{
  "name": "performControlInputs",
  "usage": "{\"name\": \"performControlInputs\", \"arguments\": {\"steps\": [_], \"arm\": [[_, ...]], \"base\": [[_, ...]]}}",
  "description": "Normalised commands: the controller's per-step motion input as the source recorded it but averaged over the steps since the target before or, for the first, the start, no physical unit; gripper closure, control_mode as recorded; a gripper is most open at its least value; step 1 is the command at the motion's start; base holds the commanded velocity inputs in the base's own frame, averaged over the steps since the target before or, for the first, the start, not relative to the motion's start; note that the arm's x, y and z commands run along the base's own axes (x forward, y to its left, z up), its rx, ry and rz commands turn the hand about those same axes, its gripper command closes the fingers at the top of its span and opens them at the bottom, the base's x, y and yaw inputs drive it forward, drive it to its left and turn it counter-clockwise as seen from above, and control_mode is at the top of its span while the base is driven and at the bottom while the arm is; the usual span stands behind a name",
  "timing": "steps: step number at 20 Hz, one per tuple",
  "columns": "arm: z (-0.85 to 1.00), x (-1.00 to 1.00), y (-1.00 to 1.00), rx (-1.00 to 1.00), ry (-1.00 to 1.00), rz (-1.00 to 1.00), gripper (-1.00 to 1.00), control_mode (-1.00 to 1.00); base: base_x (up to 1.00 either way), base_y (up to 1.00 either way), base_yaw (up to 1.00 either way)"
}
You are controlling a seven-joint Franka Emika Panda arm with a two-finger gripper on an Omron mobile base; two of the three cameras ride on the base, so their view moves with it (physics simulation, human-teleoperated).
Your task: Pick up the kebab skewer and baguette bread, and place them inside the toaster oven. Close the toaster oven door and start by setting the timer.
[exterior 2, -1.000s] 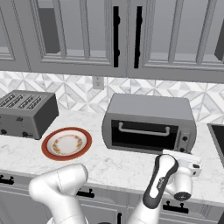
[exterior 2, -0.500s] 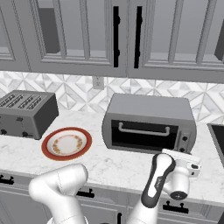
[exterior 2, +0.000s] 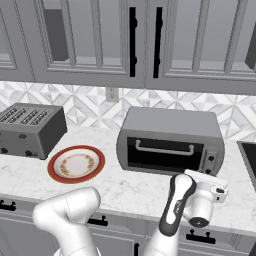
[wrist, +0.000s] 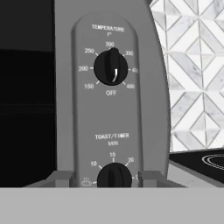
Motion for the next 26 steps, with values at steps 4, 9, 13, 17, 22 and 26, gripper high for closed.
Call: {"name": "performControlInputs", "arguments": {"steps": [4,9,13,17,22,26], "arm": [[0.00,0.00,0.00,0.00,0.00,-0.05,1.00,-1.00],[0.01,0.01,0.00,0.00,0.00,0.05,1.00,-1.00],[0.00,0.03,0.00,0.00,0.00,0.14,1.00,-1.00],[0.00,0.02,0.00,0.00,0.00,0.15,1.00,-1.00],[0.00,0.00,0.00,0.00,0.00,0.15,1.00,-1.00],[0.00,0.00,0.00,0.00,0.00,0.14,1.00,-1.00]], "base": [[0.00,0.00,0.00],[0.00,0.00,0.00],[0.00,0.00,0.00],[0.00,0.00,0.00],[0.00,0.00,0.00],[0.00,0.00,0.00]]}}
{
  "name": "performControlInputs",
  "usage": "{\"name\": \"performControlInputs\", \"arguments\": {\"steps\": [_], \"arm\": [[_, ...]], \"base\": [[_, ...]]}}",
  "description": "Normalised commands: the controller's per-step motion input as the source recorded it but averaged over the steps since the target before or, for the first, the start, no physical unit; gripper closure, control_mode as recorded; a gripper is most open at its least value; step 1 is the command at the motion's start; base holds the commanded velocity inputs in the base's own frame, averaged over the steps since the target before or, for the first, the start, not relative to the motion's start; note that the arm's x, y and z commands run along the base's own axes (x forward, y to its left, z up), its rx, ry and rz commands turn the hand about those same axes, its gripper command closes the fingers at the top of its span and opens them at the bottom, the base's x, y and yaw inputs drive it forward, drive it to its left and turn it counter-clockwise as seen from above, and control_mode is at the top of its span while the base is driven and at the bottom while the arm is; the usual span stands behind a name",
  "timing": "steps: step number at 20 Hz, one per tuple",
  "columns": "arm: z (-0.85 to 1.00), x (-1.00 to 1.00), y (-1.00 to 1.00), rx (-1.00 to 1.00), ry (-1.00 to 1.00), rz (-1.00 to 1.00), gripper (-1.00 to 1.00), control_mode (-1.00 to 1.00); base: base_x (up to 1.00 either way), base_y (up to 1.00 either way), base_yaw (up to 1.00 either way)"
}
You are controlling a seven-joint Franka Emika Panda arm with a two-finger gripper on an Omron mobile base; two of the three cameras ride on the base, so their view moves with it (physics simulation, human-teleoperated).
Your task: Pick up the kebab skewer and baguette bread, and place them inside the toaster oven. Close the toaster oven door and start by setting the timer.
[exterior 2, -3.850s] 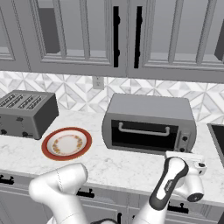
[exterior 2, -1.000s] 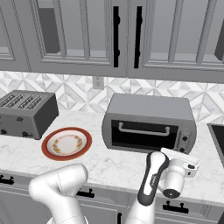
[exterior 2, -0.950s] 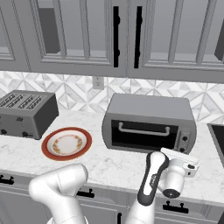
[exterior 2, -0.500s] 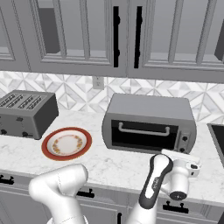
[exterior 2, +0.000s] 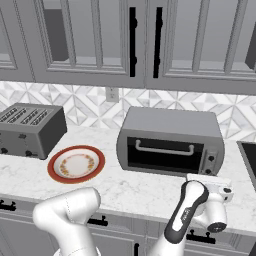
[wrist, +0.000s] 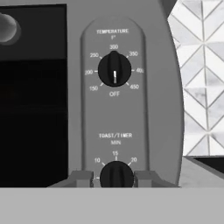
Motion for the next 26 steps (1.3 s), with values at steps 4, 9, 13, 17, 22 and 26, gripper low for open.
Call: {"name": "performControlInputs", "arguments": {"steps": [4,9,13,17,22,26], "arm": [[0.00,0.00,0.00,0.00,0.00,0.13,1.00,-1.00],[0.00,0.00,0.01,0.00,0.00,0.09,1.00,-1.00],[0.00,0.06,0.12,0.00,0.01,0.00,1.00,-1.00],[0.00,0.10,0.09,0.00,0.02,0.00,1.00,-1.00],[0.00,0.00,0.00,0.01,0.02,0.00,1.00,-1.00],[0.00,0.00,0.00,0.05,0.00,0.00,1.00,-1.00]], "base": [[0.00,0.00,0.00],[0.00,0.00,0.00],[0.00,0.00,0.00],[0.00,0.00,0.00],[0.00,0.00,0.00],[0.00,0.00,0.00]]}}
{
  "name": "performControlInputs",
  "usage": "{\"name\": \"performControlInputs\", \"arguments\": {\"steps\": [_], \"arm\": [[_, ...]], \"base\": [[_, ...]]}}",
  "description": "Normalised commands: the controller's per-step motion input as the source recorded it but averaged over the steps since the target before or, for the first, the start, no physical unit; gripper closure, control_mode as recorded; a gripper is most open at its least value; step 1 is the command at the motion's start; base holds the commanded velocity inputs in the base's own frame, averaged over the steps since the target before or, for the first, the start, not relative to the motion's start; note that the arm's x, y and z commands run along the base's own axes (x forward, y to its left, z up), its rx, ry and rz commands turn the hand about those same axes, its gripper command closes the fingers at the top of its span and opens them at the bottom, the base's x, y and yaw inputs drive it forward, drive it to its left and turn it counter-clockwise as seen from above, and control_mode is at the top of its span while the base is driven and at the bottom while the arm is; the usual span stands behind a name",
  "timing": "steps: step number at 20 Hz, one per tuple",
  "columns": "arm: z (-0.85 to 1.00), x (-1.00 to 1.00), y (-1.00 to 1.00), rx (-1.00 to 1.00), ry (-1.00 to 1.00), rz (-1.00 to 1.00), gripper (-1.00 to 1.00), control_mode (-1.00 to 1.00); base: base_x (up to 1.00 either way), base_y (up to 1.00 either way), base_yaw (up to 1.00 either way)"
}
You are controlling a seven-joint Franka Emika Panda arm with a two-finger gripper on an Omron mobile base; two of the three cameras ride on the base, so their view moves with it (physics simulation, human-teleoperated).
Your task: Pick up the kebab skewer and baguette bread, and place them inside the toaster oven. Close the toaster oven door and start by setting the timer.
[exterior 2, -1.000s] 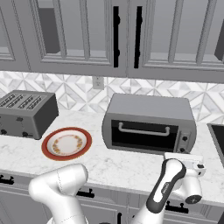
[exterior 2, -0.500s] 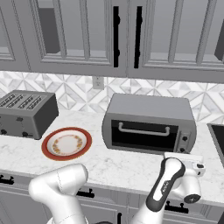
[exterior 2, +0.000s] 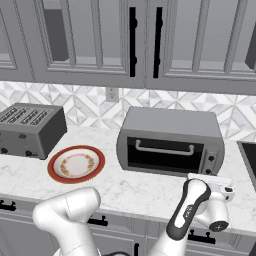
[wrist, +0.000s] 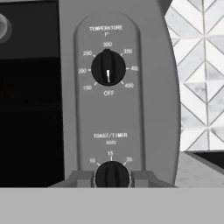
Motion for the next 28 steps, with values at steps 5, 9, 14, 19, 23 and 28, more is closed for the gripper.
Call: {"name": "performControlInputs", "arguments": {"steps": [5,9,14,19,23,28], "arm": [[0.00,0.00,0.00,0.11,0.00,0.00,1.00,-1.00],[0.00,0.00,0.00,0.13,0.00,0.00,1.00,-1.00],[0.00,0.00,0.00,0.16,-0.01,0.00,1.00,-1.00],[0.00,0.00,0.00,0.20,-0.06,0.00,1.00,-1.00],[0.00,0.00,0.00,0.20,-0.06,0.00,1.00,-1.00],[0.00,0.00,0.00,0.22,-0.07,0.00,1.00,-1.00]], "base": [[0.00,0.00,0.00],[0.00,0.00,0.00],[0.00,0.00,0.00],[0.00,0.00,0.00],[0.00,0.00,0.00],[0.00,0.00,0.00]]}}
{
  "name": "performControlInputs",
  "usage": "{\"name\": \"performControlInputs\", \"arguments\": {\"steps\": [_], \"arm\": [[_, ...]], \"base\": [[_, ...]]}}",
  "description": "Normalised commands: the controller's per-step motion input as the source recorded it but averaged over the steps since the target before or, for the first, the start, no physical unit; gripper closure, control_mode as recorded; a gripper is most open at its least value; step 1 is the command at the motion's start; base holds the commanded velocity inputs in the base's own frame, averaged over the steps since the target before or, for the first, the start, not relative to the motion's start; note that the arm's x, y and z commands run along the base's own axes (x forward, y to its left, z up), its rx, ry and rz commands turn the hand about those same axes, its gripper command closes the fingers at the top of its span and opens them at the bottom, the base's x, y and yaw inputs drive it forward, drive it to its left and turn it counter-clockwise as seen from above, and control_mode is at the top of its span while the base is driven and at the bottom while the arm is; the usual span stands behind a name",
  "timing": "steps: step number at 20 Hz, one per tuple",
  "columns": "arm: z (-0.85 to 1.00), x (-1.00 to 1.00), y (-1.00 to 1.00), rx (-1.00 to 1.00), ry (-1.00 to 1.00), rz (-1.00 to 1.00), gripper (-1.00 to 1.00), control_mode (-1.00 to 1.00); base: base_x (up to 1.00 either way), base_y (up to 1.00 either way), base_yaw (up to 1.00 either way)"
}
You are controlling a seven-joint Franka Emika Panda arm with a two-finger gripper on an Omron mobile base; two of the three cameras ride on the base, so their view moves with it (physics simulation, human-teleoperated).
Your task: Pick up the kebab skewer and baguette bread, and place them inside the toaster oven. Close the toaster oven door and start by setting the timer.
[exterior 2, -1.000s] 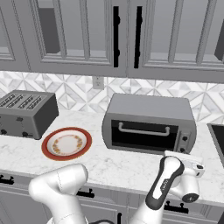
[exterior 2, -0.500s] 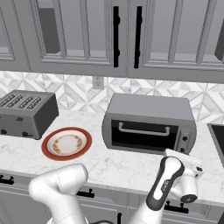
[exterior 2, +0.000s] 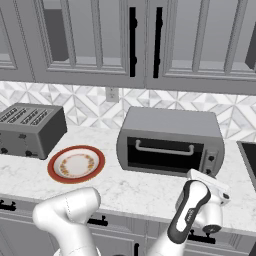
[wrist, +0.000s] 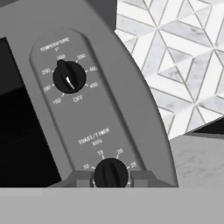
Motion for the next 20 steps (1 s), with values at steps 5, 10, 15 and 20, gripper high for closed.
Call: {"name": "performControlInputs", "arguments": {"steps": [5,10,15,20], "arm": [[0.00,0.00,0.00,0.21,-0.05,0.00,1.00,-1.00],[0.00,0.00,0.00,0.22,-0.03,0.00,1.00,-1.00],[0.00,0.00,0.00,0.22,-0.02,0.00,1.00,-1.00],[0.00,0.00,0.00,0.22,-0.04,0.00,1.00,-1.00]], "base": [[0.00,0.00,0.00],[0.00,0.00,0.00],[0.00,0.00,0.00],[0.00,0.00,0.00]]}}
